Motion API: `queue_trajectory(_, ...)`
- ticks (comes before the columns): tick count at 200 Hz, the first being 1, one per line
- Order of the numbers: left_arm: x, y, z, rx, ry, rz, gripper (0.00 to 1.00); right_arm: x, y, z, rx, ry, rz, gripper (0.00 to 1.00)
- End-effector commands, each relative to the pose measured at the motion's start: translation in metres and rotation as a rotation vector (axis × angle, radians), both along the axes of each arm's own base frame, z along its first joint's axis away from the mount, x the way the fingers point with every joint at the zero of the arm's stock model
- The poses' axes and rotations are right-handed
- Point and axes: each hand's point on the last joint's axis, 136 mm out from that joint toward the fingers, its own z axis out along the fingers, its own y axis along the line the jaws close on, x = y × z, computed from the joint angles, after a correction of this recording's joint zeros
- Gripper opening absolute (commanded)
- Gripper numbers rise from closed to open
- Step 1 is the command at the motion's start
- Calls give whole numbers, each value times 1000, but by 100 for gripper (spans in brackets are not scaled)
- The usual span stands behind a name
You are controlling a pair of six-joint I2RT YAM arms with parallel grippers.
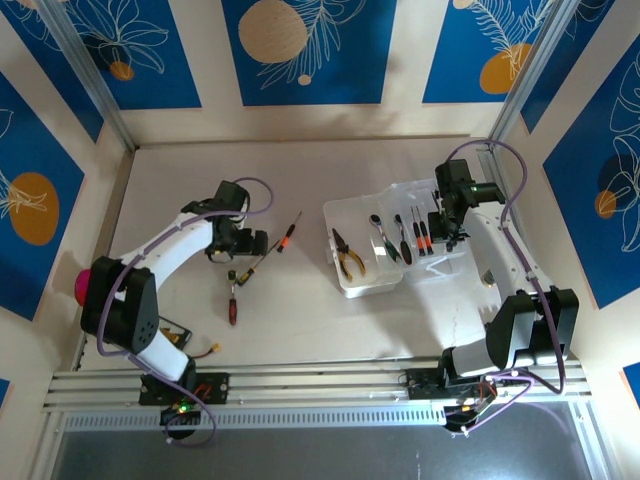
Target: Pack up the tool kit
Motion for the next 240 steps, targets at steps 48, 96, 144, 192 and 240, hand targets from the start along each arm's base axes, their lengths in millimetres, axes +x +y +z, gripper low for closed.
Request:
queue_trajectory(48, -15, 12, -15, 5, 53, 42, 100, 9, 12, -9, 26, -13, 53, 0)
queue_trajectory(96, -19, 21, -22, -9, 75, 71, 100, 9, 13, -16, 26, 7, 55, 13)
queue_trajectory(144, -23, 25, -32, -25, 99, 92, 100, 9, 11, 0, 18, -40, 36, 27)
queue_trajectory(192, -28, 29, -39, -19, 116, 103, 95, 4, 23, 38, 56, -145, 54, 52)
queue_trajectory(240, -33, 39, -51, 44, 148, 112, 77, -1, 78, 60, 256, -238, 172, 95)
